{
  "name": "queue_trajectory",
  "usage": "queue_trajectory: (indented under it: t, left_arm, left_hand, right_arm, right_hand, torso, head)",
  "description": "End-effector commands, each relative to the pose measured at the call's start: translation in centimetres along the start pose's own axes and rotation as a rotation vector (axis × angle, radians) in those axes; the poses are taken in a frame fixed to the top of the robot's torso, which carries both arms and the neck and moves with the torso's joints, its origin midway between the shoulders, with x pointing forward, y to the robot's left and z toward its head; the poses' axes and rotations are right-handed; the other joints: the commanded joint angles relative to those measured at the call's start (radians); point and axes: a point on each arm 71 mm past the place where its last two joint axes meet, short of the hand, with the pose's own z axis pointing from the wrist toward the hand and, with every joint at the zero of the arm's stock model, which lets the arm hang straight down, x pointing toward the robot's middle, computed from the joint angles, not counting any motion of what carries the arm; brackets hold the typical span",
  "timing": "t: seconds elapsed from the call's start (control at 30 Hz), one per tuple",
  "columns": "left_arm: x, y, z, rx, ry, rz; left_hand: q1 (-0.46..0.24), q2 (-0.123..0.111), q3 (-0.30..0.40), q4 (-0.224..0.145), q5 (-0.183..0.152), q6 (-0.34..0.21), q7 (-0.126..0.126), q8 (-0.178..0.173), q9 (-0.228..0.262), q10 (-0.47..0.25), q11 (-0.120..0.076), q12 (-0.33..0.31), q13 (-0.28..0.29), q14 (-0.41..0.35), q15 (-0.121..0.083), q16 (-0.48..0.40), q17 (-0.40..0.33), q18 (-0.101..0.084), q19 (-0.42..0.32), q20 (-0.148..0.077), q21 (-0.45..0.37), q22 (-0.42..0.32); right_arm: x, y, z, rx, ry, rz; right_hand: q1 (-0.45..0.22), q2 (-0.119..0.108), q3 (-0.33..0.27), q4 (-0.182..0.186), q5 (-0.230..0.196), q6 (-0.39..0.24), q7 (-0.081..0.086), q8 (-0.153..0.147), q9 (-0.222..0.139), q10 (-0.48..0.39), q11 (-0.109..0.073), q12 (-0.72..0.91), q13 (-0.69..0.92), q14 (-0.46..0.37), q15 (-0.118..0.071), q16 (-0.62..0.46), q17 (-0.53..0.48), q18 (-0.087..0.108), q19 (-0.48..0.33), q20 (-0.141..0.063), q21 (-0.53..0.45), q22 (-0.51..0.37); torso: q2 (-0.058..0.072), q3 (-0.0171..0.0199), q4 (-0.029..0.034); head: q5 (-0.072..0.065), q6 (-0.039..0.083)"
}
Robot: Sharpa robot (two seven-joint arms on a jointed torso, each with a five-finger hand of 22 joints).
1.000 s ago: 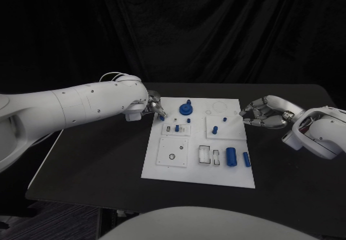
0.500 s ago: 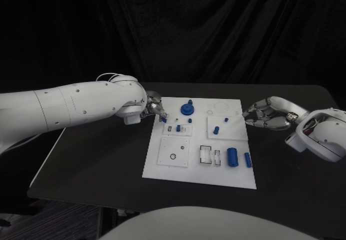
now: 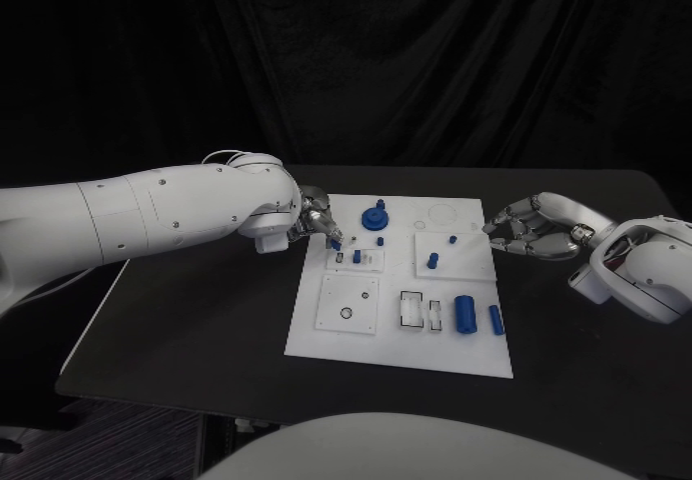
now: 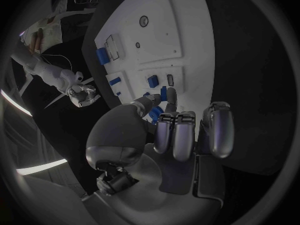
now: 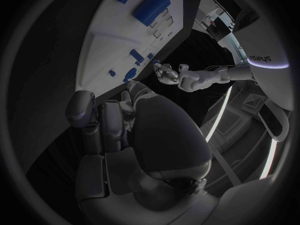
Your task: Assemble the parts on the task board
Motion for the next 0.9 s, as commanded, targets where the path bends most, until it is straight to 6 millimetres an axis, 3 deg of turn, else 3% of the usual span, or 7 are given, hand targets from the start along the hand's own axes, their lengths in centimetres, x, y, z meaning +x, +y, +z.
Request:
queue_trajectory:
  t: [0.03,0.9]
  left_arm:
    - [0.14,-0.06,0.29,0.025,-0.005,-0.015]
    - [1.13,0.17,1.04,0.031,0.022,-0.011]
  left_hand:
    - [-0.005,0.004,0.053,-0.045,-0.006,-0.005,-0.002,0.001,0.001,0.106,-0.004,0.004,0.263,0.104,-0.006,0.003,0.263,0.015,-0.002,-0.003,-0.007,0.064]
    - [-0.011,0.009,0.054,-0.033,-0.018,-0.007,0.000,-0.001,0.001,0.106,-0.002,0.004,0.263,0.104,-0.005,0.003,0.263,0.018,-0.010,-0.002,-0.015,0.055]
  right_arm:
    - [0.08,-0.11,0.01,0.011,0.001,0.001]
    - [0.09,-0.26,0.13,0.017,0.012,0.002]
  right_hand:
    - [0.009,0.001,0.005,-0.002,0.006,0.000,0.004,-0.003,-0.001,-0.008,0.001,-0.006,-0.002,-0.007,0.003,-0.001,-0.001,0.008,-0.007,0.000,-0.004,0.030]
    - [0.009,0.000,0.006,-0.002,0.006,-0.001,0.004,-0.003,-0.002,-0.008,0.001,-0.007,-0.003,-0.008,0.003,-0.002,-0.002,0.008,-0.008,0.000,-0.007,0.029]
  torso:
    - [0.001,-0.0020,-0.0015]
    - [0.000,-0.0008,-0.0014]
  head:
    - [0.002,0.000]
    - [0.007,0.000]
